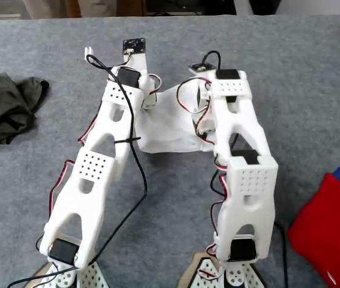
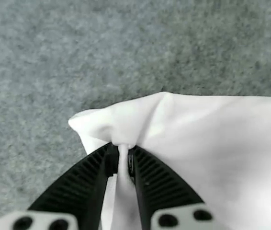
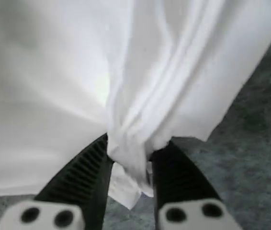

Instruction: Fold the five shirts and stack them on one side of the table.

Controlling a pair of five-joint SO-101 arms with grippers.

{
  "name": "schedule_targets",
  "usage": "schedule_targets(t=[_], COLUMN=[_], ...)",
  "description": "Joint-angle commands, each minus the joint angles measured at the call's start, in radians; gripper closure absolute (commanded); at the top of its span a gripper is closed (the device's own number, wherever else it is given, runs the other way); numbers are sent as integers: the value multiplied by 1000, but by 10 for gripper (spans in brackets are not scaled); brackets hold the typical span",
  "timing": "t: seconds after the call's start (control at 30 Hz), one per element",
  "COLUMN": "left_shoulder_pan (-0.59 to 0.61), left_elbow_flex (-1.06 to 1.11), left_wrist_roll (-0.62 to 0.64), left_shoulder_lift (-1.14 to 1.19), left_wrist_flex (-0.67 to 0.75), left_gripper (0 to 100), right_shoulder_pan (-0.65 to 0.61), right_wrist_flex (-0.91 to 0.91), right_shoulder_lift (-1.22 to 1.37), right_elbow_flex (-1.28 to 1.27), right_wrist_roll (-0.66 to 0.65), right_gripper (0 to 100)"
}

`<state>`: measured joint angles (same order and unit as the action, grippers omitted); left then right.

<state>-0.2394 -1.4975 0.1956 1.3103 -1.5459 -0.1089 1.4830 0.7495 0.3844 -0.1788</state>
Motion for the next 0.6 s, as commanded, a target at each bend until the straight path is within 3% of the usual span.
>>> schedule_targets(t=[0.0, 0.4, 0.57], left_shoulder_pan=[-12, -23, -51], left_elbow_flex=[-8, -181, -175], left_wrist_roll=[5, -2, 3], left_shoulder_lift=[-2, -19, -117], left_wrist_flex=[21, -87, -91], left_gripper=[981, 982, 982], right_shoulder_pan=[-12, 54, 140], right_wrist_flex=[41, 48, 146], right_shoulder_lift=[54, -99, -177], right_elbow_flex=[35, 33, 33], right_wrist_roll=[-9, -6, -9], right_gripper=[988, 995, 995])
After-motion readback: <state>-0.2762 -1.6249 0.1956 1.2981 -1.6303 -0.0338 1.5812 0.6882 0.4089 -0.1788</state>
